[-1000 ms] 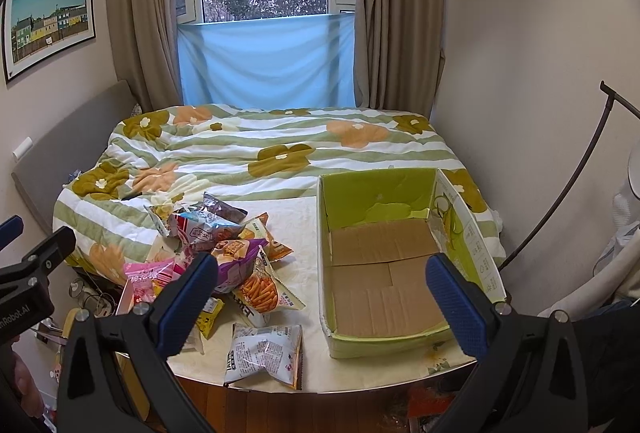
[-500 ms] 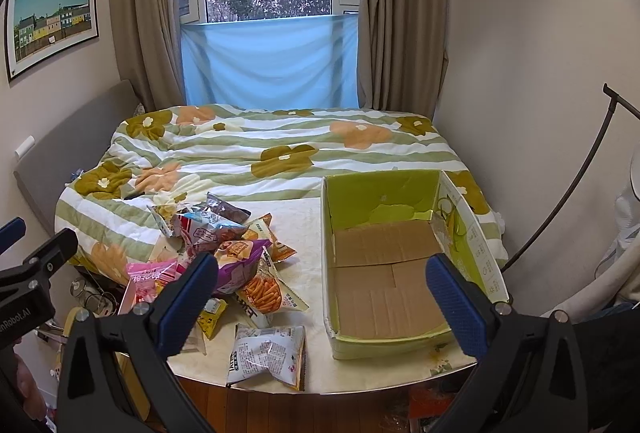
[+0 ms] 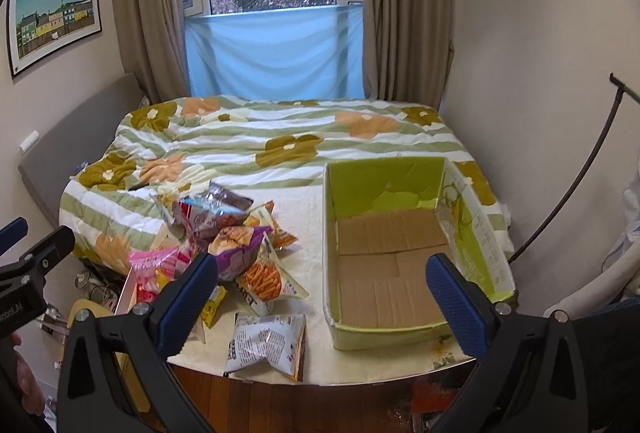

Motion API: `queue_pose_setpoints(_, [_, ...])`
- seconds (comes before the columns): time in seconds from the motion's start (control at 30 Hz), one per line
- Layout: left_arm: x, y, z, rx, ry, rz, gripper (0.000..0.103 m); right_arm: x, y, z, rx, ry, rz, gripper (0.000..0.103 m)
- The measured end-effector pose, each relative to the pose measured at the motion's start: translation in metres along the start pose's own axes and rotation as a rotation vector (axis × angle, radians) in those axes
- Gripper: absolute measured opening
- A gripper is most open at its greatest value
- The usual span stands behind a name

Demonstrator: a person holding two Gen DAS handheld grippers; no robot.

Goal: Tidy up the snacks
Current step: 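Grasp the clear pastry pack with the left tool while the right tool grasps the white Tatre bag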

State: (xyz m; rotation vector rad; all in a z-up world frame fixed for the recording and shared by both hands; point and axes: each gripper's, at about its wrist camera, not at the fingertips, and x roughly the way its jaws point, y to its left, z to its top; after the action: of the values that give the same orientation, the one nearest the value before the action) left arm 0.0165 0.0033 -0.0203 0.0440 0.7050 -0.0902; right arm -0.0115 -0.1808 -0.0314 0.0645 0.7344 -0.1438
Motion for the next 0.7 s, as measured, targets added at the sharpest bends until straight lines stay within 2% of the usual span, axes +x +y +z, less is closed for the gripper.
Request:
queue_pose_setpoints(0.27, [0.039,0.017,-0.055,-0.052,0.136,0.025,0.103,0.036,-0.011,-0.044,-0.030,0.109,0.138,0.103])
queue_pose_setpoints(0.37, [0.063,0.028,-0.079,-0.079,0.212,0.017,0.103,0.058,-0.015,-0.063,-0.029,0.169,0.195,0.103])
queue_pose_setpoints(0.5, [0.095,0.036,-0.101,-0.085,0.281,-0.005,0.103,0.095,-0.019,-0.089,0.029,0.270,0.257,0.103])
queue_pose_setpoints(0.7, [0.157,0.043,-0.119,-0.102,0.383,-0.038,0.102,0.131,-0.022,-0.107,0.140,0.347,0.311,0.103])
